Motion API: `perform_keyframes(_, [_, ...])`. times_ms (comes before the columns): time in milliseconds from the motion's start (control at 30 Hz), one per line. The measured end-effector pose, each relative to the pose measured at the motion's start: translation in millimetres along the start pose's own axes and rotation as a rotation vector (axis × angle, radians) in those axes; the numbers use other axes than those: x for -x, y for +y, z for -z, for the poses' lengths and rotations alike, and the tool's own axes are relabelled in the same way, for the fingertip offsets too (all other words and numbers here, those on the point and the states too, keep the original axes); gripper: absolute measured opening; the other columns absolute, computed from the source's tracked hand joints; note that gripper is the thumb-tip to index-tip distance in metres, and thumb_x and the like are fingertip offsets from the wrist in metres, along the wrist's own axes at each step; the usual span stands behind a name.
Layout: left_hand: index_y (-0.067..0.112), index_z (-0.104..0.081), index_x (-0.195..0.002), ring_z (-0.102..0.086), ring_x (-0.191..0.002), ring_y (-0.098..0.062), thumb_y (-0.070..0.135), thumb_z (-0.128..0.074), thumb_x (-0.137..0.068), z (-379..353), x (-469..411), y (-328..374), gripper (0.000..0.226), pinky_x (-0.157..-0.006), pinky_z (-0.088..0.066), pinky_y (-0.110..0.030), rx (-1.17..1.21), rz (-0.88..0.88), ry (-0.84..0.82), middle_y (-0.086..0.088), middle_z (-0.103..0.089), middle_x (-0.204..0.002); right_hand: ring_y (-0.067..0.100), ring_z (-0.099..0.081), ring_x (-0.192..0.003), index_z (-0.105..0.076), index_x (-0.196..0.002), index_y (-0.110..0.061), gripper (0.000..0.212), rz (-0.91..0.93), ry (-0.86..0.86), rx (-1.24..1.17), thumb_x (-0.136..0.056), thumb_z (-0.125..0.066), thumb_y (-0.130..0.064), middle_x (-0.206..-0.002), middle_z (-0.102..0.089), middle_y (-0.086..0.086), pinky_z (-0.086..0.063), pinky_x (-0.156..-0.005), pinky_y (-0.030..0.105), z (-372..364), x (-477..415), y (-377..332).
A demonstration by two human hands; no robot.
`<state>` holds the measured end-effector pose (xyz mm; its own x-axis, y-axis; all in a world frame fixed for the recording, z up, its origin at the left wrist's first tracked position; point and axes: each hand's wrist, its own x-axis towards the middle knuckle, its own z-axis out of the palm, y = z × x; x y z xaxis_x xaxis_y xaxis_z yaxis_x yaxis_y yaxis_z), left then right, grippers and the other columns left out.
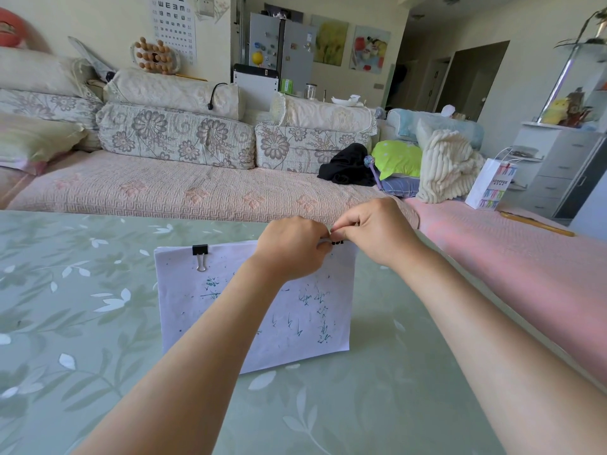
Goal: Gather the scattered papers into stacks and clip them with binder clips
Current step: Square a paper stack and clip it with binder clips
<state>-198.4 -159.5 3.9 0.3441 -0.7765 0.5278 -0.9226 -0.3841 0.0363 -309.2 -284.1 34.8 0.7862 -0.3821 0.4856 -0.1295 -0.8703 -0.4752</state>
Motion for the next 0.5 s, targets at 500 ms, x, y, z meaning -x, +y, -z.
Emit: perform_keyframes(500, [0.025,-0.067,-0.097,-0.061,-0.075,-0.023,0.041,-0.045,-0.097,-3.5,1.4,4.4,0.028,-0.059,-0.032,-0.028,0.036,-0.084,0.003,0.002,-0.067,-0.083,-0.006,-0.056,-0.053,-0.081,-0.082,-0.024,0.005,-0.095,-0.133,-0.144,-0.082,-0.08,-0.019,-0.058,-0.068,-0.019,-0.049,-0.047,0.022,13.2,1.8,22.8])
